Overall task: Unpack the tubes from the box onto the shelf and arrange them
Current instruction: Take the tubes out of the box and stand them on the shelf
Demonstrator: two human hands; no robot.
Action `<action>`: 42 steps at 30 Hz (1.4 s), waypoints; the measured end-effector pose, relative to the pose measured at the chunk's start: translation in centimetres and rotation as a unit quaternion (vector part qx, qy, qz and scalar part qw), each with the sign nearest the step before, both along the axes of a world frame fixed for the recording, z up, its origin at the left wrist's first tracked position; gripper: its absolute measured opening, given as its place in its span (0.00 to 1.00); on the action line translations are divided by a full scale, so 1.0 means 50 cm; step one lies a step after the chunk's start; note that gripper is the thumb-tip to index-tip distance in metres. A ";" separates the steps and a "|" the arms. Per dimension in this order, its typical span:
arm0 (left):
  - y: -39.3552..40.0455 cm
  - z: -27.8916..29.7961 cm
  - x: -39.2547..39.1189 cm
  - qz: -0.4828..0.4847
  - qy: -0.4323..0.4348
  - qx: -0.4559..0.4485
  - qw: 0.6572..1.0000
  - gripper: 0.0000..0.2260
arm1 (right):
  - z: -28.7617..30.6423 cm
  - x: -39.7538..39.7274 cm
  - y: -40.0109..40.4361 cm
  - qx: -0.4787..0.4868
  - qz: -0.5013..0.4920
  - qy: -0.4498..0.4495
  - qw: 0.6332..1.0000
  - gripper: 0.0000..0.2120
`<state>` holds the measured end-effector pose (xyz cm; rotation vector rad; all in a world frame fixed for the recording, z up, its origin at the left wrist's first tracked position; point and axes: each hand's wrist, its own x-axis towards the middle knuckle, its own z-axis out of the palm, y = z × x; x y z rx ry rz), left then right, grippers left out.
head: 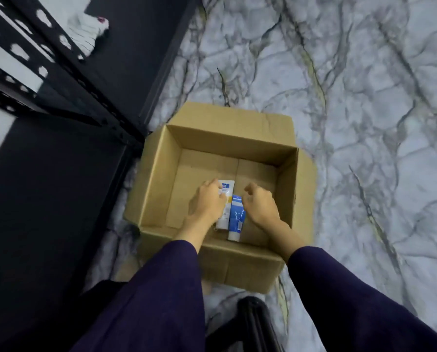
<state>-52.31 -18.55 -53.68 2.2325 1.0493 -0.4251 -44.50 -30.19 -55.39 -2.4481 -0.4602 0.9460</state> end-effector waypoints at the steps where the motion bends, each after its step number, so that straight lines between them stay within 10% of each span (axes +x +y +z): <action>1: -0.003 -0.031 -0.006 0.008 0.011 -0.021 1.000 0.12 | -0.031 -0.011 -0.005 -0.017 -0.009 0.025 1.000 0.15; 13: -0.034 -0.278 -0.040 0.161 0.011 -0.208 0.965 0.41 | -0.185 -0.063 0.034 -0.046 -0.120 0.147 0.981 0.34; 22: 0.049 -0.172 -0.062 0.167 -0.002 -0.165 0.972 0.16 | -0.124 -0.046 0.028 0.067 -0.134 0.120 0.981 0.14; 42: 0.187 0.705 -0.191 0.150 -0.491 0.149 0.845 0.31 | 0.699 -0.117 0.273 0.542 0.051 -0.031 0.838 0.08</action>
